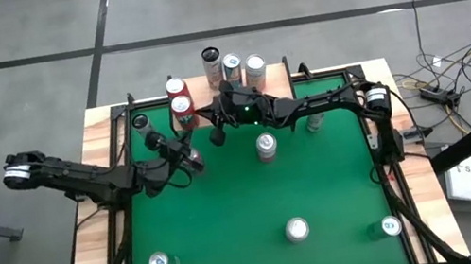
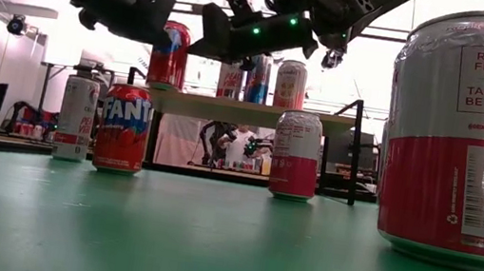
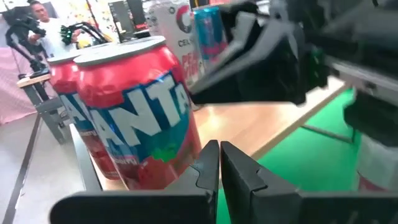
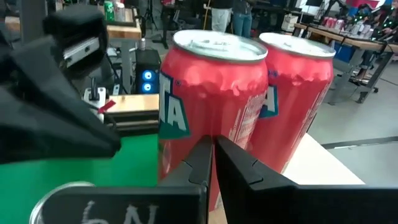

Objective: Place canned beverage on shelf
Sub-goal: Put the bottom orange soda can on the shelf aligned with other orange soda cans

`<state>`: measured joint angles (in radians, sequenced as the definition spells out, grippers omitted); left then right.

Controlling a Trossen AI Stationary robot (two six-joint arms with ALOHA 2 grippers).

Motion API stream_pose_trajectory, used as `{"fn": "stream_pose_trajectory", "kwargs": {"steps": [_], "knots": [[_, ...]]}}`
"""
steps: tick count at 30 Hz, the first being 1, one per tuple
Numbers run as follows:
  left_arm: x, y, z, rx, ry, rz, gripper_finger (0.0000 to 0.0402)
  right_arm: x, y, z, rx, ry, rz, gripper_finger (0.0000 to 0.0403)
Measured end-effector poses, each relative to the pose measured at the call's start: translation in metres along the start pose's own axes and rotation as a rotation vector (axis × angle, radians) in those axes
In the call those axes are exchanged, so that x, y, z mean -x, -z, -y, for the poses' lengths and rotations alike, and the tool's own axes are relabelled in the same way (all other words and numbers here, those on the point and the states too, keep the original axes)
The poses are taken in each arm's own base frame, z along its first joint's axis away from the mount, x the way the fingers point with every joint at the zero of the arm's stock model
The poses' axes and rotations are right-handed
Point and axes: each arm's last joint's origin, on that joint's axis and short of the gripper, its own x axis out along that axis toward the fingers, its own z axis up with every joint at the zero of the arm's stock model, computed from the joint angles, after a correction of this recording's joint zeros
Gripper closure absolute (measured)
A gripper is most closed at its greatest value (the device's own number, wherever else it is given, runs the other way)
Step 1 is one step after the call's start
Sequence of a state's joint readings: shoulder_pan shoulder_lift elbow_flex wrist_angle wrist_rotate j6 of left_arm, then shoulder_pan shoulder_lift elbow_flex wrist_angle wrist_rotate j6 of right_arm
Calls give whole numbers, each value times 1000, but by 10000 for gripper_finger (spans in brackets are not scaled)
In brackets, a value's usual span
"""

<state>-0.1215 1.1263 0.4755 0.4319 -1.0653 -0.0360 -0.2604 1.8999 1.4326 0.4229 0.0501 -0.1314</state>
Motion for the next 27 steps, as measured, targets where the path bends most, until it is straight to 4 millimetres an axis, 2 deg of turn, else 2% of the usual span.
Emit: {"fn": "stream_pose_trajectory", "kwargs": {"steps": [5,11,27], "knots": [[-6,-5,-4,57,-17,24,402,1,-1,1,2,3,-5,390],[-14,-6,-7,89,46,29,402,1,0,2,3,4,-13,390],[-21,-8,-15,116,-38,37,402,1,3,3,2,3,-42,390]]}}
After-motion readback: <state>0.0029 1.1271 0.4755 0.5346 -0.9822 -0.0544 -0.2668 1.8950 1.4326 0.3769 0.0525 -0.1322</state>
